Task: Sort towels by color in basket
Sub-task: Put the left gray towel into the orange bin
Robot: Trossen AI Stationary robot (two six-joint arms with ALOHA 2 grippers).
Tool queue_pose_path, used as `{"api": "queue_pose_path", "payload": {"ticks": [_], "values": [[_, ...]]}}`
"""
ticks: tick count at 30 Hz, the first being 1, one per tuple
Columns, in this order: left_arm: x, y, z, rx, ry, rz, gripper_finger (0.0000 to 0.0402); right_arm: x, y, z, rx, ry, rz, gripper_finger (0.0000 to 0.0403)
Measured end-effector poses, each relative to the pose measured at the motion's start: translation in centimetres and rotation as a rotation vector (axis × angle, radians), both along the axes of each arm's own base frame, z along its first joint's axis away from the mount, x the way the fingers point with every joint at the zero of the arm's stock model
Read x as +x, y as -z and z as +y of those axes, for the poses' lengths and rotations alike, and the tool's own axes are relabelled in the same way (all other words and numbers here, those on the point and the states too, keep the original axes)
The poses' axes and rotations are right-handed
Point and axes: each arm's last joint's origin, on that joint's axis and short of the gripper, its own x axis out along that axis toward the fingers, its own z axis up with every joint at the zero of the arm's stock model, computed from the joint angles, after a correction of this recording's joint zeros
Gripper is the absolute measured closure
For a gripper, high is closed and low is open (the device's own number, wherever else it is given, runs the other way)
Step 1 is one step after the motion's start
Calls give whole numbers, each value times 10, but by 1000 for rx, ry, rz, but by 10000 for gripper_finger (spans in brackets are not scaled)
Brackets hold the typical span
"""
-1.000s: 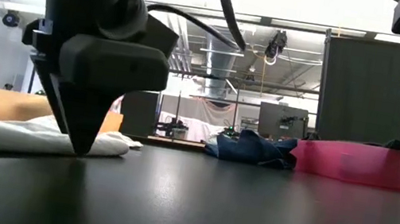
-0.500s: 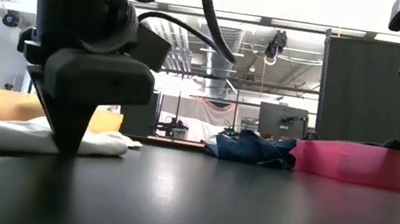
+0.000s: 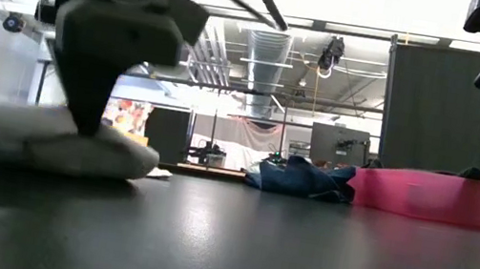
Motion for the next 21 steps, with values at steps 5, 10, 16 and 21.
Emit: {"api": "queue_pose_path", "payload": {"ticks": [5, 10, 16, 21], "values": [[-5, -23, 2, 16, 54, -23, 401, 2, -1, 0, -26, -24, -26, 390], [-12, -61, 5, 44, 160, -127, 401, 12, -6, -2, -64, -75, -123, 390], [-33, -117, 19, 139, 261, -295, 401, 30, -15, -12, -157, -139, -256, 390], [-52, -153, 32, 241, 321, -399, 401, 48, -27, -28, -319, -131, -390, 390]]}}
